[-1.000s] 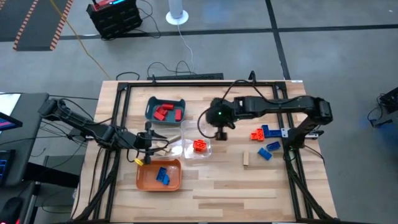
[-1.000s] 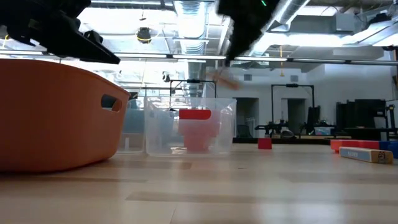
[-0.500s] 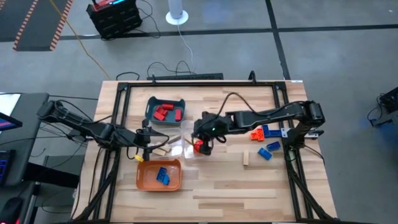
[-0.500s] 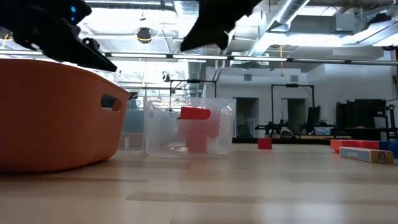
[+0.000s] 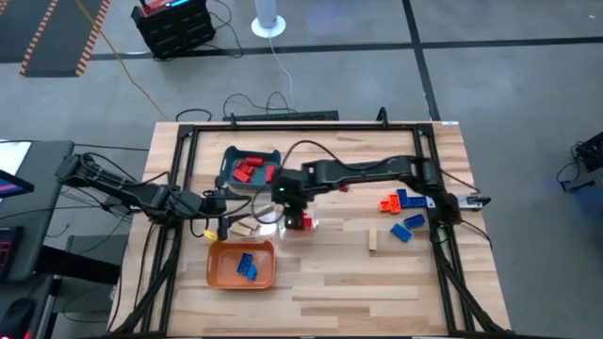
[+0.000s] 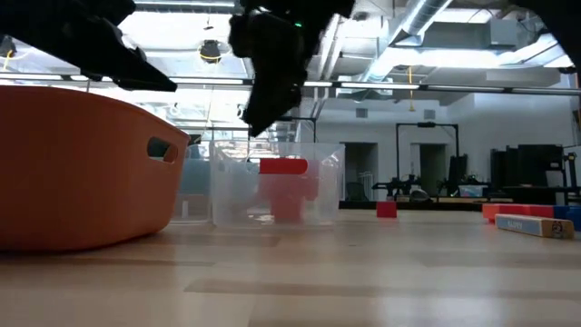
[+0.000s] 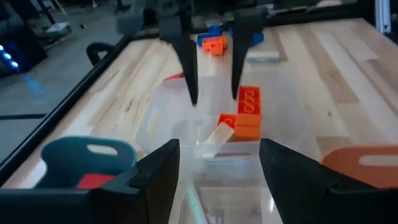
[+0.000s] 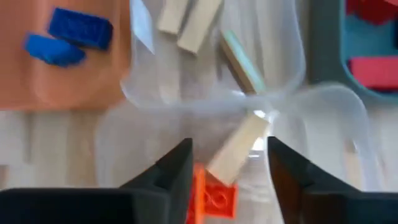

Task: Sort blocks
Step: Put the brown block into the left transparent bin

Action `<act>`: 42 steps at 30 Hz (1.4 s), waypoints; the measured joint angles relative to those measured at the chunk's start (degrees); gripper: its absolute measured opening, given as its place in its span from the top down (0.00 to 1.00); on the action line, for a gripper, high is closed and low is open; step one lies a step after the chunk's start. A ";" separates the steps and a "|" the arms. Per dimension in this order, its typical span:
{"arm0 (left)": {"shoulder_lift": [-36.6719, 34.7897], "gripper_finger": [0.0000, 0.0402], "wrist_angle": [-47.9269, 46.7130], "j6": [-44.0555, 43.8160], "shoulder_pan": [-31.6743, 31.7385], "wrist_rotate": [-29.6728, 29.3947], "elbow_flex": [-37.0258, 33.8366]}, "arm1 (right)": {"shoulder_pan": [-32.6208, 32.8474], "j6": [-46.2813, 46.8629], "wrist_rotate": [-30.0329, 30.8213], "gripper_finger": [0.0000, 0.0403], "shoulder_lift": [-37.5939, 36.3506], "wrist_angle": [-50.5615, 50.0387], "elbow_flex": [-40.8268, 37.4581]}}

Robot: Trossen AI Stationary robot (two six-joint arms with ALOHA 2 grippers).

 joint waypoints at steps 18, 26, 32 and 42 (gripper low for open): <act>-5.23 0.46 -8.70 -4.08 -0.14 -0.07 0.00 | -0.25 5.22 0.92 0.43 21.61 -18.91 24.54; -8.82 0.46 -11.73 -4.90 -0.14 -0.13 0.00 | -0.74 4.76 3.90 0.47 21.84 -20.24 24.42; -8.87 0.46 -11.80 -4.90 -0.14 -0.17 0.00 | -1.07 6.67 3.53 0.51 23.06 -19.46 23.53; -8.87 0.46 -11.30 -7.60 -0.14 0.33 -0.02 | -0.95 6.19 3.74 0.59 24.55 -16.60 23.71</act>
